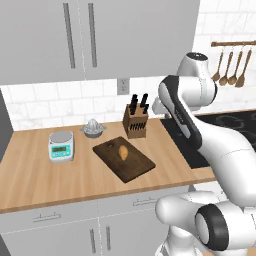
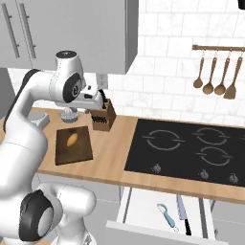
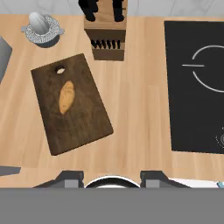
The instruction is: Place the appropriate cutting tool for cutting the potato skin on the cutting board.
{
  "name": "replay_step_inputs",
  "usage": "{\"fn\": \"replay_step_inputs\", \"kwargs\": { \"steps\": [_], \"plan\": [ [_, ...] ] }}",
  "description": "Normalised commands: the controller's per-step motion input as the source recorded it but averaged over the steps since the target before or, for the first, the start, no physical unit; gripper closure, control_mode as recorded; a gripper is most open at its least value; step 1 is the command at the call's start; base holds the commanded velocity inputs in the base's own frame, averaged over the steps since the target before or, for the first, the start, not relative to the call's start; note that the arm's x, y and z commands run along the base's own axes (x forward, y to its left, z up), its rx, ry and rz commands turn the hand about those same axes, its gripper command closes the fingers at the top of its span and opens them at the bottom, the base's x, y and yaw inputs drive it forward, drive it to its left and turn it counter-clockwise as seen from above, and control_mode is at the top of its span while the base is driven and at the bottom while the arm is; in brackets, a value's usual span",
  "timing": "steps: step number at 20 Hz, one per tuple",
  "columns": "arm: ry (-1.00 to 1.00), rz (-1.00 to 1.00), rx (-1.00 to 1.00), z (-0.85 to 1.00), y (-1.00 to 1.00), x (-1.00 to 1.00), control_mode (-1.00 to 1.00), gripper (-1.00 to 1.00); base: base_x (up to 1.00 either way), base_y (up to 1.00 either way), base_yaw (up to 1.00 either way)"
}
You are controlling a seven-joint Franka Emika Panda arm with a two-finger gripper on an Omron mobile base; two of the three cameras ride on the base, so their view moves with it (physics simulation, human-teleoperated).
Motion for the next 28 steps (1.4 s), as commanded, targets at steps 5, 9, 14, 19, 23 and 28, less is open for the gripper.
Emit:
{"fn": "replay_step_inputs", "kwargs": {
  "steps": [5, 9, 14, 19, 23, 28],
  "plan": [
    [-0.11, 0.0, 0.0, -0.04, 0.0, -0.33, -1.0, -1.0, 0.0, 0.0, 0.0],
    [-0.13, -0.02, 0.0, -0.39, -0.35, -0.72, -1.0, -1.0, 0.0, 0.0, 0.0],
    [0.16, -0.09, 0.03, -0.48, -0.76, -0.32, -1.0, -1.0, 0.0, 0.0, 0.0],
    [0.18, -0.05, 0.0, -0.65, -0.89, -0.07, -1.0, -1.0, 0.0, 0.0, 0.0],
    [0.05, 0.0, -0.18, -0.78, -0.51, -0.01, -1.0, -1.0, 0.0, 0.0, 0.0],
    [0.01, 0.0, -0.04, -0.6, -0.47, -0.39, -1.0, -1.0, 0.0, 0.0, 0.0]
  ]
}}
